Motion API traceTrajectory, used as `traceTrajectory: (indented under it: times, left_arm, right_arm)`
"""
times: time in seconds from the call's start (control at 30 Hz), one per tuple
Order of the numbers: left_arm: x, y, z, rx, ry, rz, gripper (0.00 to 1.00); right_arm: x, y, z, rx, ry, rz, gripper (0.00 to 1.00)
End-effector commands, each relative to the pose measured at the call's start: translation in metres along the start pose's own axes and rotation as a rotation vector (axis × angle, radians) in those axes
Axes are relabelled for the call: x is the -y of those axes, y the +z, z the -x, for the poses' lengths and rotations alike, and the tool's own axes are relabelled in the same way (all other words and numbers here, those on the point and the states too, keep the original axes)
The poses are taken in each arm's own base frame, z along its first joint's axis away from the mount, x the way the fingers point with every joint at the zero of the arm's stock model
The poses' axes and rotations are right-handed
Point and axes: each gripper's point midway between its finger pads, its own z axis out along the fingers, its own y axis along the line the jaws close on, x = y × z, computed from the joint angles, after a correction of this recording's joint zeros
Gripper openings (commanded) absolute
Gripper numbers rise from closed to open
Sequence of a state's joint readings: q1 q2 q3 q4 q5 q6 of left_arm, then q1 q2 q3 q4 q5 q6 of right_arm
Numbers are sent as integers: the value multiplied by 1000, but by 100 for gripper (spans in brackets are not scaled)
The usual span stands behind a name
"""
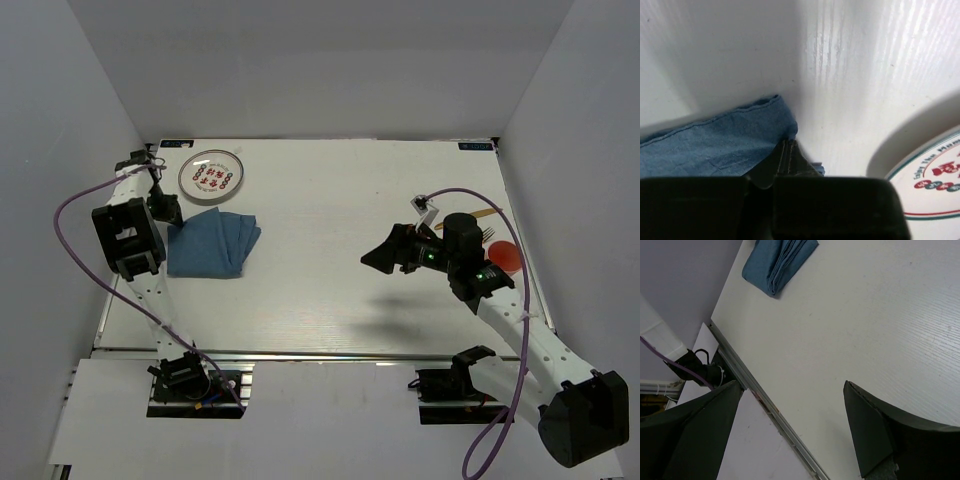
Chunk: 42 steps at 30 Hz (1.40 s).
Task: Set the dinner table for one person
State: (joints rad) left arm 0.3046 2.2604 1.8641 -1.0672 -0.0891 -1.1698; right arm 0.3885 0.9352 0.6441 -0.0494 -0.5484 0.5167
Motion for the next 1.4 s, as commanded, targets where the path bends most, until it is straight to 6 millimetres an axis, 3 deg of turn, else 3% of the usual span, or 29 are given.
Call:
traceTrajectory:
  times: [0.0,0.07,0.13,0.17,0.2,0.27,0.3,0.33,0.37,0.4,0.5,0.63,0.7,0.8,0.9,0.93,1.0,1.03,1.07,1.13,1.17,1.2,1.37]
  left_arm:
    - [19,-61,14,75,7,-149,0]
    - [29,-83,11,102,35,-206,0]
    - [43,-118,10,126,62,-325,0]
    - [44,-124,6,114,78,-363,0]
    - [64,-158,-11,90,128,-519,0]
    - [77,-189,-30,74,173,-658,0]
    - [90,-202,-51,67,216,-756,0]
    - [93,-231,-66,60,247,-846,0]
    - [102,-249,-77,66,270,-923,0]
    - [107,-269,-102,40,321,-978,0]
    - [119,-312,-143,-8,416,-1106,0]
    - [108,-360,-186,-77,526,-1253,0]
    - [100,-371,-198,-85,559,-1294,0]
    - [90,-404,-218,-137,632,-1410,0]
    - [85,-440,-242,-204,718,-1551,0]
    - [83,-461,-251,-229,756,-1641,0]
    - [82,-477,-256,-250,764,-1692,0]
    - [81,-489,-254,-244,750,-1713,0]
    - [82,-493,-256,-242,740,-1719,0]
    - [81,-499,-258,-245,722,-1720,0]
    - [81,-500,-261,-248,717,-1718,0]
    - [79,-501,-265,-260,716,-1713,0]
    - [82,-485,-274,-266,687,-1624,0]
  right_arm:
    - [-8,0,13,38,-27,22,89]
    - [-6,2,12,34,-26,16,89]
    - [-1,3,15,42,-26,-8,89]
    - [2,4,16,44,-27,-19,89]
    - [4,5,19,49,-31,-30,89]
    - [7,10,22,44,-31,-40,89]
    - [12,12,24,44,-36,-57,89]
    - [10,13,34,45,-46,-65,89]
    - [23,21,33,20,-23,-114,89]
    - [22,23,41,21,-18,-123,89]
    - [31,34,51,27,-8,-131,89]
    - [45,39,75,67,-6,-197,89]
    - [45,39,81,78,-16,-195,89]
    - [45,38,92,94,-20,-196,89]
    - [43,31,104,133,-26,-200,89]
    - [42,30,109,150,-34,-187,89]
    - [33,31,108,155,-50,-122,89]
    - [12,33,111,163,-81,-3,89]
    - [2,34,108,162,-89,63,89]
    - [-11,38,84,109,-68,198,89]
    - [-21,38,88,135,-75,259,89]
    - [-14,42,72,96,-47,258,89]
    - [-18,49,69,98,-109,276,89]
